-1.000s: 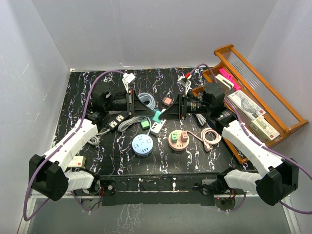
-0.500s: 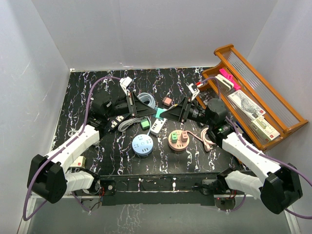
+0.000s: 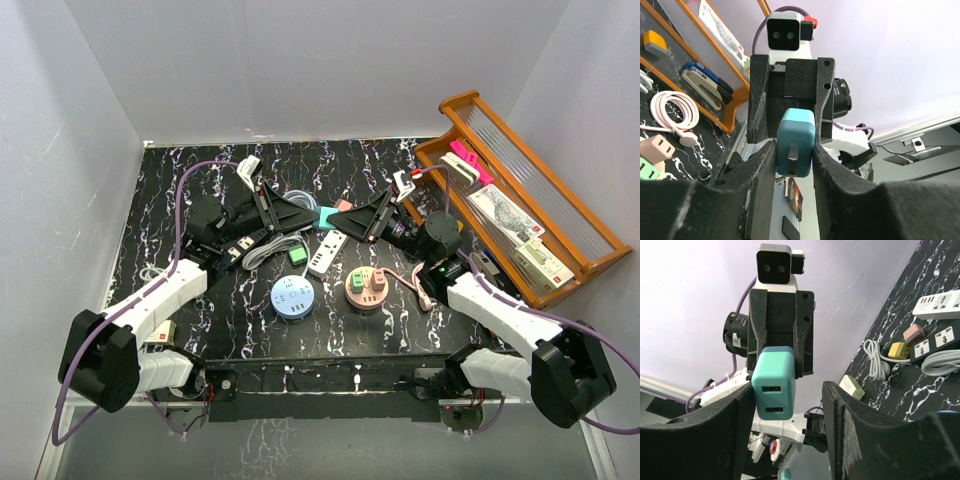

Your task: Insert the plug

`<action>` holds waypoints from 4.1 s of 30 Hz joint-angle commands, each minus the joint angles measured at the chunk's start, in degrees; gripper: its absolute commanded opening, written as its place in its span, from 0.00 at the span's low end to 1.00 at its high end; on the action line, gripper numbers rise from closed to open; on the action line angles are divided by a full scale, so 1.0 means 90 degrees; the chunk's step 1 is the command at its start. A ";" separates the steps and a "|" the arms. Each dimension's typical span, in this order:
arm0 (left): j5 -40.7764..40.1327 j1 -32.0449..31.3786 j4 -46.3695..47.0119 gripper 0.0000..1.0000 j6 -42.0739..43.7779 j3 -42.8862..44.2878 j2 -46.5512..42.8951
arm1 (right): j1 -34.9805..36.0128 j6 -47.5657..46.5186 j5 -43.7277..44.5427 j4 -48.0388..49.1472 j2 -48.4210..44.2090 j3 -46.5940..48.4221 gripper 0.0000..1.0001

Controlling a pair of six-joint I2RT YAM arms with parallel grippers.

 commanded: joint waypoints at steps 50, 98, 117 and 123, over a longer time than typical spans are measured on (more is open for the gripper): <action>-0.6656 0.0021 -0.6020 0.76 0.6842 -0.0298 -0.3961 | 0.1015 -0.1163 0.6744 -0.9070 0.4250 0.5645 0.00; -0.6652 -0.0003 -0.5979 0.77 0.7019 -0.0354 -0.3700 | 0.0656 -0.0390 0.5896 -1.0963 0.6520 0.7422 0.00; -0.6543 0.0000 -0.5936 0.76 0.7070 -0.0359 -0.3592 | 0.0647 0.0094 0.5821 -1.1575 0.7259 0.7259 0.00; -0.6536 -0.0002 -0.5948 0.77 0.7076 -0.0356 -0.3556 | 0.0668 0.0400 0.6019 -1.1711 0.7402 0.7153 0.00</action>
